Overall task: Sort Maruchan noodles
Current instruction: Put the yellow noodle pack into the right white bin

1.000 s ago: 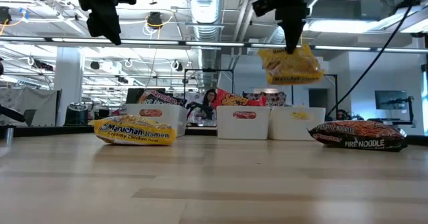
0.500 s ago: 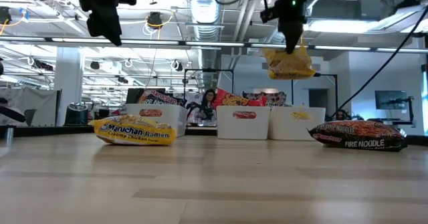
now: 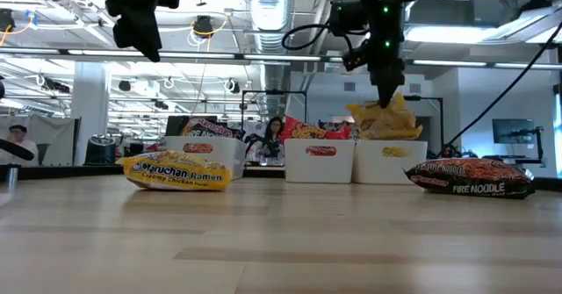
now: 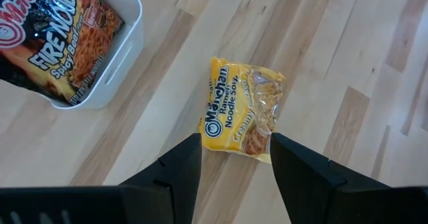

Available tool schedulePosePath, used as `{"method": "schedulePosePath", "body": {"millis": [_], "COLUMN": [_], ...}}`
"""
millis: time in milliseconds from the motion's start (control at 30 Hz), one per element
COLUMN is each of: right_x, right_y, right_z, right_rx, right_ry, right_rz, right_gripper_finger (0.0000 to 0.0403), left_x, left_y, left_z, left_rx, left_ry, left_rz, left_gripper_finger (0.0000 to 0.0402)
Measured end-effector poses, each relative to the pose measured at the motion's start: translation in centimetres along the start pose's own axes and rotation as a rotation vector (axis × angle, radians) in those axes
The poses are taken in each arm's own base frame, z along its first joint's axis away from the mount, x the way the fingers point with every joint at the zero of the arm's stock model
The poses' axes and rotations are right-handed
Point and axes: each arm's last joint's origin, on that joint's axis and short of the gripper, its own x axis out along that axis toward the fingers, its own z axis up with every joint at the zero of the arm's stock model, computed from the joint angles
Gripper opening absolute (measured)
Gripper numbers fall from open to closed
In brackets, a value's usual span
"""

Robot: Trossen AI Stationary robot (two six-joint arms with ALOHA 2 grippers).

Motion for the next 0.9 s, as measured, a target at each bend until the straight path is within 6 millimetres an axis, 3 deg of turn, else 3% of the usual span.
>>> {"method": "schedulePosePath", "body": {"millis": [633,900], "right_x": [2.7,2.7], "right_y": [1.8,1.8], "right_z": [-0.3,-0.2], "right_rx": [0.024,0.029], "right_ry": [-0.036,-0.045], "right_rz": [0.074,0.077], "right_gripper_finger": [0.0012,0.0047], "left_x": [0.0,0.0], "left_y": [0.0,0.0], "left_z": [0.0,0.0], "left_rx": [-0.016,-0.016], "left_ry": [0.0,0.0], "left_rz": [0.0,0.0], "left_gripper_finger": [0.0164,0.0164]}}
